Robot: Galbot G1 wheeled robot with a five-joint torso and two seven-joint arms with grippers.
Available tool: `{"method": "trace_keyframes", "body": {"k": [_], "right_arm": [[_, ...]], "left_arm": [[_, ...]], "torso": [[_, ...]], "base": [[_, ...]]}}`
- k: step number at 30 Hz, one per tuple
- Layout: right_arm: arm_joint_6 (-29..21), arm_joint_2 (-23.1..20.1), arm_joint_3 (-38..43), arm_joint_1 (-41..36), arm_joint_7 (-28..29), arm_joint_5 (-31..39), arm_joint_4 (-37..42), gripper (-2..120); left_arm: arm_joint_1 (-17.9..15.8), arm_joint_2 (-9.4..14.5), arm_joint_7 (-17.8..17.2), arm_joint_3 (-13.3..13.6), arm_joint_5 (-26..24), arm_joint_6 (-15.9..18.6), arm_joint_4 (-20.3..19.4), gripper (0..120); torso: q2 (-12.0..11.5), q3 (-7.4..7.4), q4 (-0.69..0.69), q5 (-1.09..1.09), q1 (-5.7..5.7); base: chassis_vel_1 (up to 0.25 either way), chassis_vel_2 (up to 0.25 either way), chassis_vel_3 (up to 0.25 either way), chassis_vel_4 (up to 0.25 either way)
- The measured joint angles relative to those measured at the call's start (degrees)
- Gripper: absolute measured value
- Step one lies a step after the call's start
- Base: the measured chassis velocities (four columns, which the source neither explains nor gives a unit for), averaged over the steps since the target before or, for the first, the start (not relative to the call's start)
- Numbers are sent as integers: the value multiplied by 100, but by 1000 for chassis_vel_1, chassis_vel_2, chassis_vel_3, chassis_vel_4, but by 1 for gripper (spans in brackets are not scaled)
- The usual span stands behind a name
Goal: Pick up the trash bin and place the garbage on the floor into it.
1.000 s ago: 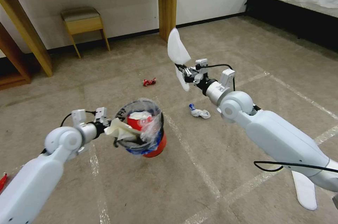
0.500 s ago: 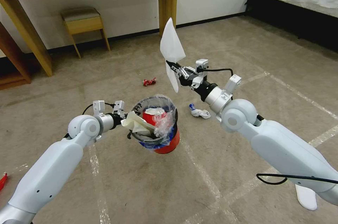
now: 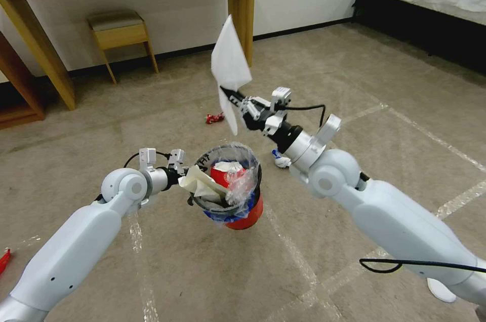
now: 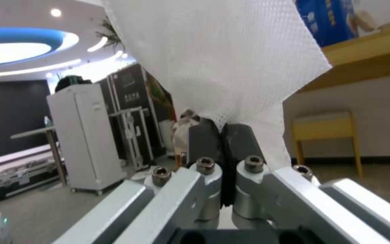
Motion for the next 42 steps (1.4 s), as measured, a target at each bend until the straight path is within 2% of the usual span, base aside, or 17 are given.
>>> {"method": "trace_keyframes", "body": {"k": [20, 42], "right_arm": [[135, -63, 189, -1007, -394, -691, -279, 0], [189, -41, 299, -1439, -479, -1010, -479, 0]], "left_arm": [[506, 126, -178, -462, -267, 34, -563, 1], [783, 109, -367, -709, -550, 23, -820, 1]], "torso": [[-1, 0, -1, 1, 0], [-1, 0, 0, 1, 0]], "base": [[0, 0, 0, 0], [0, 0, 0, 0]]}}
